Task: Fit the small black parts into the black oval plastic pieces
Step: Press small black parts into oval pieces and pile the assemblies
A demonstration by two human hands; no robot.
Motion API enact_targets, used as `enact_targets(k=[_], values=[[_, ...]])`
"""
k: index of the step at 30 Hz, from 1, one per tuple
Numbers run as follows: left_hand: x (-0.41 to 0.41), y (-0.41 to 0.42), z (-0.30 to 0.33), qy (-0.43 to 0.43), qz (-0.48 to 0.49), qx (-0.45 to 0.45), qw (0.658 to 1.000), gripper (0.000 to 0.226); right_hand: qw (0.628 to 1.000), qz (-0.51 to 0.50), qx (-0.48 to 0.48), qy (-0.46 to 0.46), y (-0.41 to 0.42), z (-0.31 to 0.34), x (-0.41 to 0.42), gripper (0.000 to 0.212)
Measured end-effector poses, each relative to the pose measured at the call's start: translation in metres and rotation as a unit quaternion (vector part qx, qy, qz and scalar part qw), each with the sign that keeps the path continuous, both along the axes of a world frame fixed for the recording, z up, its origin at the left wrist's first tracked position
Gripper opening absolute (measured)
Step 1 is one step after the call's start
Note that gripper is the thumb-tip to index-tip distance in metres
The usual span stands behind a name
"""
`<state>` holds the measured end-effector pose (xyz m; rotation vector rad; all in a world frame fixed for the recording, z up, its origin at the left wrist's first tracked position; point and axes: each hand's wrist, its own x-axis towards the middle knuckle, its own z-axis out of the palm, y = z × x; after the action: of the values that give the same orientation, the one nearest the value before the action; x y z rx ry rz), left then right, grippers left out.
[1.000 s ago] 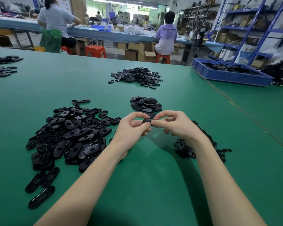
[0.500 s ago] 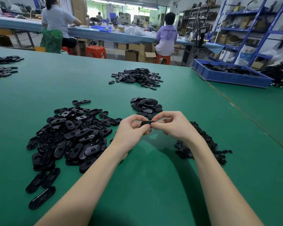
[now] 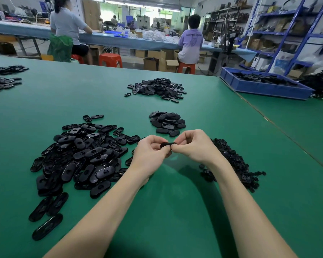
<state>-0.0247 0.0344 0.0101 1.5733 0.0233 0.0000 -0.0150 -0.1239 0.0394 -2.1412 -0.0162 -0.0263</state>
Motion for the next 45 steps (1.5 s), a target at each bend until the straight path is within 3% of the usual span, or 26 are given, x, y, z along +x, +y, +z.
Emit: enact_targets(k=[3,7,15,25,32,37,39,45], values=[[0.000,0.001,0.002,-0.034,-0.007,0.041,0.999,0.016,1.000,-0.002,0.018,0.000,-0.002,-0.001,0.001,0.013],[-0.001,0.009,0.009,-0.119,-0.051,0.169,0.977,0.022,0.994,0.006,0.102,0.047,-0.014,0.000,-0.002,0.009],[0.028,0.007,0.002,-0.201,0.004,0.344,0.917,0.017,0.991,-0.004,0.087,0.098,-0.026,0.004,-0.006,0.020],[0.100,-0.018,0.002,-0.076,0.048,0.373,0.923,0.013,0.990,-0.002,0.079,0.117,-0.030,0.001,-0.006,0.018],[0.091,-0.012,0.007,-0.127,0.050,0.407,0.903,0.017,0.991,0.017,0.045,0.125,-0.026,-0.002,-0.004,0.020],[0.066,0.014,0.014,-0.169,0.061,0.333,0.925,0.009,0.994,0.033,0.001,0.103,-0.021,-0.001,-0.002,0.015],[0.056,0.032,0.017,-0.169,0.085,0.307,0.933,0.003,0.995,0.037,-0.027,0.085,-0.017,0.000,-0.002,0.012],[0.040,0.070,0.023,-0.125,0.086,0.331,0.931,0.020,0.997,0.032,-0.050,0.043,0.001,-0.005,0.002,0.008]])
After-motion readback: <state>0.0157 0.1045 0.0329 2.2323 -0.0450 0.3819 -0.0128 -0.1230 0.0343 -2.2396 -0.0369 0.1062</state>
